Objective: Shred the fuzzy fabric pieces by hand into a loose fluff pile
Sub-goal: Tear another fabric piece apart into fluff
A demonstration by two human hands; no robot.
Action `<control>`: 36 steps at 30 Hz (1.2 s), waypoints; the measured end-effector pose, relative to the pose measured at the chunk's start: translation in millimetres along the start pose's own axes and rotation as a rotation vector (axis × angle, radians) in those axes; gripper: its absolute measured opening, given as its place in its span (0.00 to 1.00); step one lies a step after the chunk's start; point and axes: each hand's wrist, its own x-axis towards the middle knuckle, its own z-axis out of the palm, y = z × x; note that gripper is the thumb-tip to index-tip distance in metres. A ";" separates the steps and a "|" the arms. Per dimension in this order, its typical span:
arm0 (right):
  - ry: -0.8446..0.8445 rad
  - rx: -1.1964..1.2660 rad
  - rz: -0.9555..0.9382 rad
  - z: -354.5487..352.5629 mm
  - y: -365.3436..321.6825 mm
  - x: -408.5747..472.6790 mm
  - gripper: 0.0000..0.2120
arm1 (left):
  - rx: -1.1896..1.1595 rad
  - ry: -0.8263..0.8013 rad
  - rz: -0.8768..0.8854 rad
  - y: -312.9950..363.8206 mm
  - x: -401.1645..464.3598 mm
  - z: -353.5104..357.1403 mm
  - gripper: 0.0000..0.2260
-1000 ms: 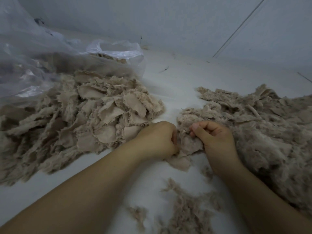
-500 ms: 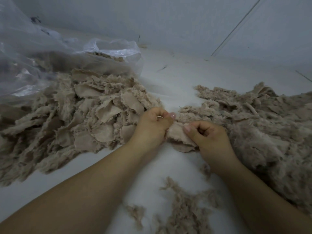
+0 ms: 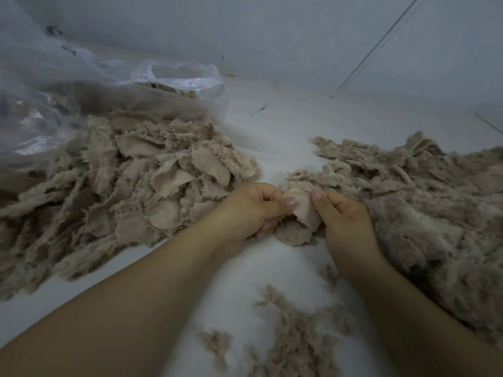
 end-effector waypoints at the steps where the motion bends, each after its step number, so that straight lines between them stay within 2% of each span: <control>1: -0.010 0.012 0.007 0.6 -0.7 -0.5 0.12 | -0.001 -0.011 0.005 -0.4 -0.1 -0.6 0.14; 5: -0.043 -0.006 -0.022 2.5 -1.7 -2.0 0.09 | 0.068 -0.027 0.061 -4.8 0.9 4.1 0.12; 8: 0.018 -0.003 -0.035 -0.6 3.4 1.8 0.14 | -0.019 -0.108 0.045 -4.8 -0.1 -3.1 0.14; 10: 0.031 0.015 -0.035 -1.6 4.9 2.3 0.18 | -0.027 -0.332 -0.010 -1.5 -3.7 -11.8 0.13; 13: 0.040 0.027 -0.029 -2.6 7.4 2.5 0.20 | 0.185 -0.741 -0.025 8.7 -9.2 -16.8 0.10; 15: 0.038 0.020 -0.044 -3.3 8.9 2.6 0.22 | 0.219 -0.817 0.013 11.8 -9.8 -18.1 0.12; 17: 0.044 0.039 -0.033 -3.6 8.1 2.0 0.24 | 0.144 -0.691 -0.024 11.3 -9.8 -17.5 0.15; 20: 0.005 0.073 -0.008 -2.8 3.3 0.2 0.21 | 0.012 -0.310 -0.101 1.7 -8.0 -8.8 0.14; 23: -0.046 0.058 -0.018 -2.1 -0.3 -2.2 0.24 | -0.037 -0.123 -0.082 -6.4 -3.2 4.1 0.16; 27: -0.092 0.021 -0.030 0.1 -5.9 -4.7 0.18 | -0.052 -0.004 -0.015 -12.7 0.6 7.3 0.13; 36: 0.005 0.022 0.008 1.6 -6.9 -2.5 0.22 | -0.295 0.034 0.016 -12.6 2.9 -1.0 0.13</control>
